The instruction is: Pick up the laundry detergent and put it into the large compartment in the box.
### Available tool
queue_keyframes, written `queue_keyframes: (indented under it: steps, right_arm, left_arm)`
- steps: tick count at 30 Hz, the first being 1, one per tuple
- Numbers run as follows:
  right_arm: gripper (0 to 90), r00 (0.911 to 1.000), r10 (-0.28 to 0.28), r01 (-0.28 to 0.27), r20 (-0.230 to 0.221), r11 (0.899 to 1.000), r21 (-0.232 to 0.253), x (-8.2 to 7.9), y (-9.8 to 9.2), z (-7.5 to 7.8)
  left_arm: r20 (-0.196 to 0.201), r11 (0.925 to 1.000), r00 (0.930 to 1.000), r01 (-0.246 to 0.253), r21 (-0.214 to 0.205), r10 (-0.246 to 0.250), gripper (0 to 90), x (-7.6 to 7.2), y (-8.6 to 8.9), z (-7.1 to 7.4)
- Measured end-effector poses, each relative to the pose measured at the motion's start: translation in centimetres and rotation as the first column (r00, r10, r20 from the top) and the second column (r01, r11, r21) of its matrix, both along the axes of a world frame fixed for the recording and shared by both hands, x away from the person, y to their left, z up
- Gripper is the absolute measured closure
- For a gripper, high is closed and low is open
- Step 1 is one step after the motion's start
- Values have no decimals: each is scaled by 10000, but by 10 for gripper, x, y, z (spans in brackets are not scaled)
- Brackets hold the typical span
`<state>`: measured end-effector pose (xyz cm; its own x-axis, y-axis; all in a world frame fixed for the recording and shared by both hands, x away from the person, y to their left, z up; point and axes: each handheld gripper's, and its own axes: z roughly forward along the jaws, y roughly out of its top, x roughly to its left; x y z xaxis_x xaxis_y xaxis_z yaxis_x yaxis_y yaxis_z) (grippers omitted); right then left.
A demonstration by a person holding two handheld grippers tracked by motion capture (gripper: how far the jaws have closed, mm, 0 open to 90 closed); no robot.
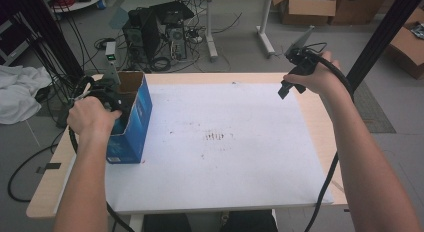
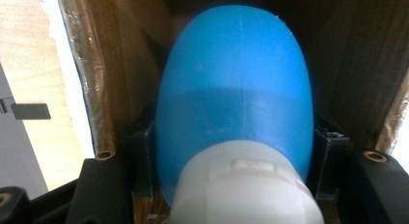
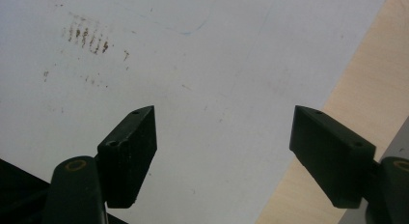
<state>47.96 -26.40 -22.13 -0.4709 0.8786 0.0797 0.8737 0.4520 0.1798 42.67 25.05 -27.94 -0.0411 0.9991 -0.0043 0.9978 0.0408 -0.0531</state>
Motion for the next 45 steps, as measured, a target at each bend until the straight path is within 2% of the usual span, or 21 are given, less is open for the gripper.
queue_keyframes:
  steps: [3, 5, 11, 14, 17, 25, 33, 36, 37, 38, 39, 40, 45]
  right_arm:
    - [252, 10000, 32, -32, 24, 10000, 34, 0, -1, 0]
    - [252, 10000, 20, -20, -4, 10000, 64, -1, -1, 0]
    - [251, 10000, 20, -20, 29, 10000, 71, -1, -3, 0]
    - [252, 10000, -33, 33, 25, 10000, 72, -2, -4, 0]
    - [252, 10000, -8, 7, 54, 10000, 81, -1, -5, 0]
    - [252, 10000, 16, -16, 60, 9999, 107, -2, -4, 1]
    - [252, 10000, 44, -45, 82, 9999, 120, -3, -2, 2]
    - [252, 9999, 66, -67, 118, 9999, 113, -3, -2, 3]
    - [251, 9999, 69, -71, 127, 9999, 118, -3, -2, 3]
    - [252, 9999, 74, -76, 116, 9999, 123, -3, -2, 3]
    - [252, 10000, 31, -32, 90, 9999, 120, -4, -2, 3]
    - [252, 9999, 42, -43, 125, 9999, 120, -4, -3, 3]
    - [252, 9999, 12, -15, 144, 9998, 175, -4, -3, 4]
  left_arm:
    - [-180, 10000, 9998, 55, -19, -55, 377, 0, -2, 0]
    - [-209, 9998, 9996, 196, 38, -195, 376, 1, -5, 0]
    - [-188, 9997, 9996, 213, 88, -212, 374, 1, -7, 0]
    - [-336, 9995, 9993, 187, 270, -178, 357, 1, -9, 0]
    - [-311, 9991, 9994, 145, 389, -133, 344, 1, -9, 1]
    - [-133, 9994, 9997, 204, 287, -200, 317, -2, -8, 9]
    - [187, 9982, 9992, 337, 496, -347, 252, -4, -11, 27]
    - [424, 9976, 9982, 397, 572, -421, 240, -5, -14, 39]
    - [424, 9976, 9982, 397, 572, -421, 230, -5, -14, 39]
    - [533, 9968, 9973, 468, 641, -502, 222, -6, -16, 46]
    - [533, 9968, 9973, 468, 641, -502, 221, -6, -16, 46]
    - [644, 9963, 9960, 585, 629, -626, 218, -7, -17, 55]
    - [1047, 9929, 9892, 951, 715, -1023, 201, -10, -27, 73]
